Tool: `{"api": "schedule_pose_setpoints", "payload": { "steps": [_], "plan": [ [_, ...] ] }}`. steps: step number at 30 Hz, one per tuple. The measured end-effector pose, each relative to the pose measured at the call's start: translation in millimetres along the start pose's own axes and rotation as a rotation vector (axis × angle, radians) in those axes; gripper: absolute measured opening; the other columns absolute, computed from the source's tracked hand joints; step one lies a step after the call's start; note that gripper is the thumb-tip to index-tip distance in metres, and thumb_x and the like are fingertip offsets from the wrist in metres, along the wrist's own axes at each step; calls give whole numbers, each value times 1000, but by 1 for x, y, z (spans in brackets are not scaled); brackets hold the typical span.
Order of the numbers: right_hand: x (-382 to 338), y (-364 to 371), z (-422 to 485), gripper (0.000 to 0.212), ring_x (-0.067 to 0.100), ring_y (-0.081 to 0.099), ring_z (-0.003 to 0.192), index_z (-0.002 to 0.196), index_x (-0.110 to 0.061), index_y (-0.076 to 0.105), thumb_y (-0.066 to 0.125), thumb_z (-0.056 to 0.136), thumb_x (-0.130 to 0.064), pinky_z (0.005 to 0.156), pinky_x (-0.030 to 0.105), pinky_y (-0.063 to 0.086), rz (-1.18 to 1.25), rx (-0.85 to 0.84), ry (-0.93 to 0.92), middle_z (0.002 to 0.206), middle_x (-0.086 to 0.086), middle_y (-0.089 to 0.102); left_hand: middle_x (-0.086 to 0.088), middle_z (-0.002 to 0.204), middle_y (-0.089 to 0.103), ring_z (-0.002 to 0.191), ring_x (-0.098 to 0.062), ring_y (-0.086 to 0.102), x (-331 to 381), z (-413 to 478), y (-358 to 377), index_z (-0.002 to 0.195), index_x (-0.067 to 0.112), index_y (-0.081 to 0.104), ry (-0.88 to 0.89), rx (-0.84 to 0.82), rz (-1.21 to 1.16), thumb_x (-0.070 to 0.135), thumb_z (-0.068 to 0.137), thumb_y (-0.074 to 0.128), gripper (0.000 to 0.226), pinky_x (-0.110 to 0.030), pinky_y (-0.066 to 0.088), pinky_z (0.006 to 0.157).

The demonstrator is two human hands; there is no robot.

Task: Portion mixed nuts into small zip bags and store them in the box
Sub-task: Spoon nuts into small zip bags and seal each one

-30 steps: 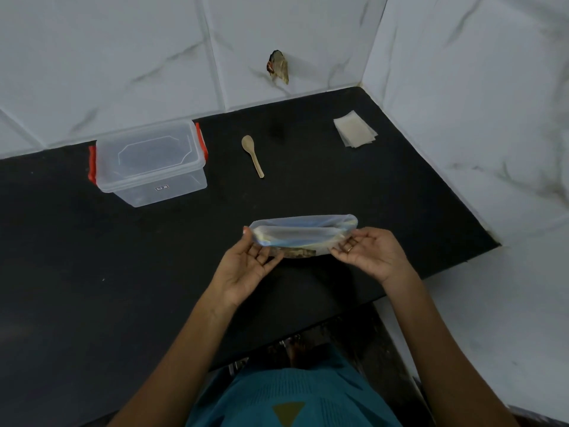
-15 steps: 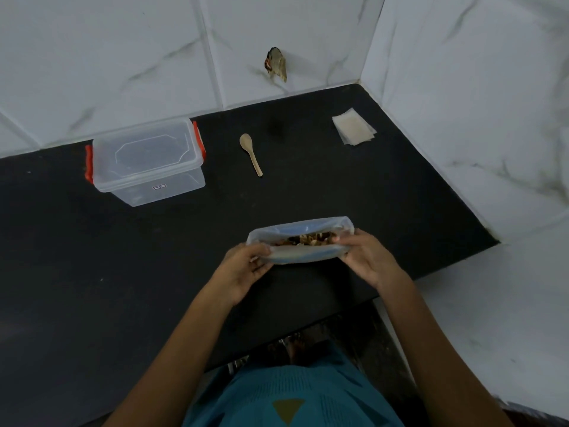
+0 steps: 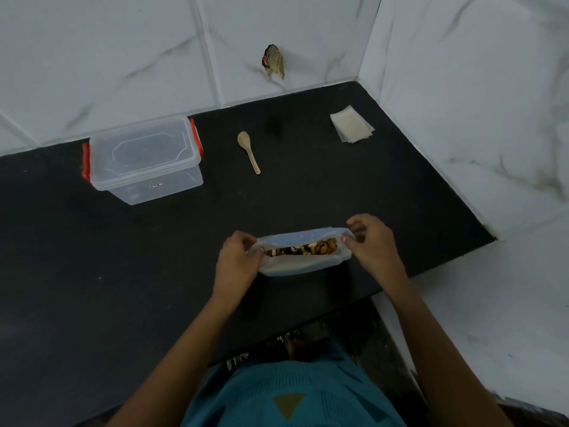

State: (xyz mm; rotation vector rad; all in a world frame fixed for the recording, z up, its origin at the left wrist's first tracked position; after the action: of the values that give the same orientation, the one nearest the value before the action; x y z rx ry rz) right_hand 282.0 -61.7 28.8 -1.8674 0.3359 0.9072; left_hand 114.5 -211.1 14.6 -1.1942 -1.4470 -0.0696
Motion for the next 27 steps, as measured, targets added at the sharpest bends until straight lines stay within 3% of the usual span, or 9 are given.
{"api": "schedule_pose_setpoints", "payload": {
  "steps": [6,10,14,17,19,21,23,27],
  "plan": [
    [0,8,-2,22,5,53,79,106,-21,51,59,87,-13,75,29,50,-67,51,-39,95,-9,50,-2,98,56,84,-12,59,9,-4,1,101,12,49,198,156,115,11,93,51,8,-29,55,68],
    [-3,11,-1,17,4,53,77,101,-19,52,57,87,-11,69,24,48,-77,140,-83,92,-9,51,-3,92,56,78,-15,62,12,-3,0,100,15,41,225,162,92,10,94,49,11,-35,56,63],
    [-3,0,8,17,7,50,77,94,-12,53,62,83,-3,61,12,39,-95,181,-195,91,-3,50,-2,88,52,75,-12,55,20,3,-11,94,15,38,284,184,160,8,93,50,13,-20,44,50],
    [-7,-10,17,16,14,54,78,89,-7,54,65,80,-1,67,24,47,-202,90,-367,92,3,51,-6,88,56,77,-21,61,27,13,-21,94,8,44,326,234,200,6,92,51,8,-38,55,59],
    [-9,-16,21,19,14,52,74,85,-9,50,66,79,-1,65,25,46,-264,72,-452,91,2,47,-8,87,58,75,-24,62,29,18,-24,93,6,46,339,255,229,7,91,53,7,-44,55,63],
    [-10,-21,23,21,13,50,69,83,-11,49,67,78,-3,59,21,41,-322,83,-510,90,1,44,-7,88,59,73,-20,60,31,21,-24,86,8,46,349,251,287,9,91,55,10,-36,54,61],
    [-8,-21,22,17,14,53,66,85,-9,53,68,77,-7,56,25,46,-423,54,-604,94,3,48,-8,92,59,75,-17,59,30,21,-21,83,11,46,356,219,351,10,91,55,12,-27,48,59],
    [5,-12,15,24,16,56,56,85,-12,57,74,71,-5,42,27,49,-643,-74,-824,102,6,55,-10,106,56,89,-24,62,28,18,-16,99,7,51,326,155,446,11,92,52,9,-31,53,66]
  ]
}}
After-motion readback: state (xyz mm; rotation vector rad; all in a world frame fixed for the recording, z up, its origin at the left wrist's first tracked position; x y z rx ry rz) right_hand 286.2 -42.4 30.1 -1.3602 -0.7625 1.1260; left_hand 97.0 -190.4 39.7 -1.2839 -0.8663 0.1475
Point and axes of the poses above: each hand's wrist, its own z-axis towards the middle knuckle, its own y-axis out of the palm, x = y × z, the point moved 1 cm from there along z, towards the middle knuckle
